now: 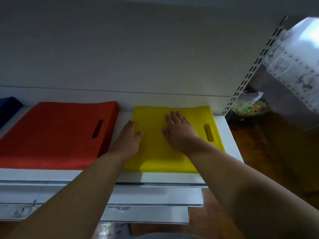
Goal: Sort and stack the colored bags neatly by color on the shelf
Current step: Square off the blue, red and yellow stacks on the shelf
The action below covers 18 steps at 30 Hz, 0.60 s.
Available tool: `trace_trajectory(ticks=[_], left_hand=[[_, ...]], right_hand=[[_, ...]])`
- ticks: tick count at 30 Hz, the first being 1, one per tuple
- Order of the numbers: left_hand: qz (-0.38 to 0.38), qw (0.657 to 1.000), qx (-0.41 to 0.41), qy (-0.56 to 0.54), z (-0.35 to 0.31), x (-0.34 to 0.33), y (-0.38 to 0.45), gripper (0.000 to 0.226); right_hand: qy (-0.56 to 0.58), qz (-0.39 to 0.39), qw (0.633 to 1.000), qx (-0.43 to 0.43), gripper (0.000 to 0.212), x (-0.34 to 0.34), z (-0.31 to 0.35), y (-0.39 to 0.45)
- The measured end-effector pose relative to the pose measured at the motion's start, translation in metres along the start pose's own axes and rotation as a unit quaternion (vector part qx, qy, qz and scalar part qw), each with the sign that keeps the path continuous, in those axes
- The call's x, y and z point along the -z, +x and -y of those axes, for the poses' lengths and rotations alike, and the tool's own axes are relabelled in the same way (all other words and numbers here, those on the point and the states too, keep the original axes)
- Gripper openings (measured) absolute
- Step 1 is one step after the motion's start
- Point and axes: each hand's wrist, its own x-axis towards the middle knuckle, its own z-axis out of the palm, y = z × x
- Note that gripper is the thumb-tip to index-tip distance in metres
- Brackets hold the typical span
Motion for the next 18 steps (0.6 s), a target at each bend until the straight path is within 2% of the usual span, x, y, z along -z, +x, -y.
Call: trace_trajectory(ticks=[4,6,9,12,18], left_hand=[[-0.010,0.993,-0.047,0.108,-0.007,0.004,0.000,0.058],[-0.044,0.973,-0.125,0.187,-0.015,0.003,0.011,0.056],[-0.010,0.931,-0.209,0.299,-0.030,-0.005,0.034,0.053],[0.020,0.902,-0.192,0.387,-0.026,-0.012,0.051,0.055],[0.020,0.897,-0.178,0.403,-0.011,-0.016,0.058,0.061]], right_hand=[[-0.001,0.016,1.000,-0.003,0.064,-0.015,-0.001,-0.001],[-0.002,0.001,1.000,0.000,0.064,-0.017,-0.003,0.000],[-0.009,-0.005,1.000,0.002,0.064,-0.018,-0.002,0.001],[-0.011,-0.008,1.000,0.003,0.063,-0.020,-0.003,0.002],[-0.005,-0.004,1.000,-0.003,0.057,-0.015,0.000,0.008]])
